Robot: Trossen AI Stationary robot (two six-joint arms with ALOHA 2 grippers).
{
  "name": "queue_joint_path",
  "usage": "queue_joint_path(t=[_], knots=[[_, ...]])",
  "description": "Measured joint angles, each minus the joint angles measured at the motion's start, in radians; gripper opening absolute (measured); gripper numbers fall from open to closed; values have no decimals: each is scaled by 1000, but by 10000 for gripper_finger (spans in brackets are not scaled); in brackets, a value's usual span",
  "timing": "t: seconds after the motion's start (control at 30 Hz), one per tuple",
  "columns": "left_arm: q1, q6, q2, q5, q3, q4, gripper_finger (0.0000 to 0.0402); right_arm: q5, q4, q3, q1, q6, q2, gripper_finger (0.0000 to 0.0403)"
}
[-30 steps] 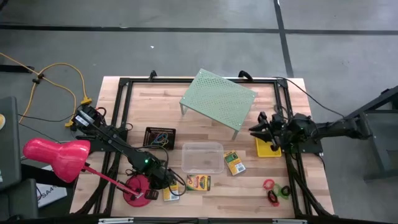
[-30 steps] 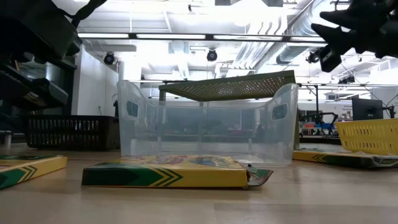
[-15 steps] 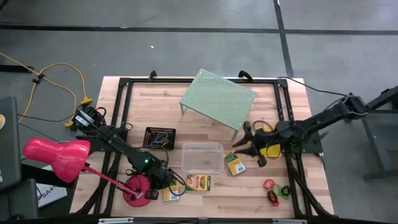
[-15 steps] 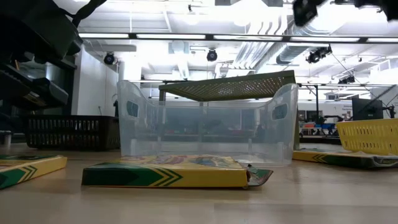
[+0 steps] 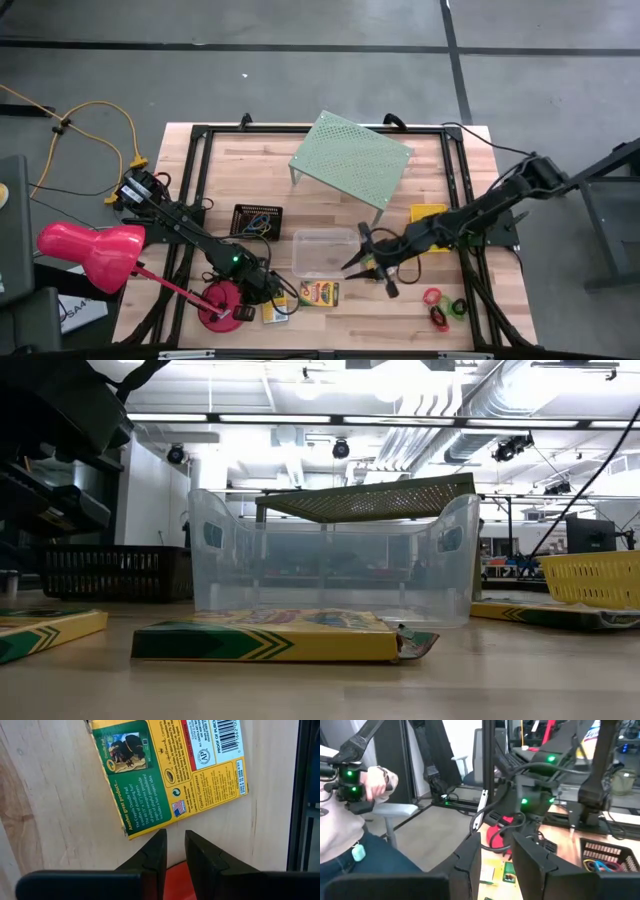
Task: Pick & Place Office Desk Supplies
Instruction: Put the left yellow crayon box into the transparent bin
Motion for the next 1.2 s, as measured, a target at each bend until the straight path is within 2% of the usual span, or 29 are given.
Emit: queue_joint_path(t=[0.13, 0.5, 0.77, 0.93, 1.2], knots=[[0, 0, 0, 0, 0, 0, 63, 0, -9, 65, 10, 5, 89, 94], [0, 0, 0, 0, 0, 0, 63, -11, -180, 319, 22, 19, 367, 94], [0, -4, 0, 0, 0, 0, 63, -15, -197, 389, 20, 107, 522, 94], [0, -4, 0, -1, 0, 0, 63, -16, -178, 396, 21, 144, 569, 94], [0, -4, 0, -28, 0, -1, 63, -11, -176, 396, 30, 160, 570, 94]])
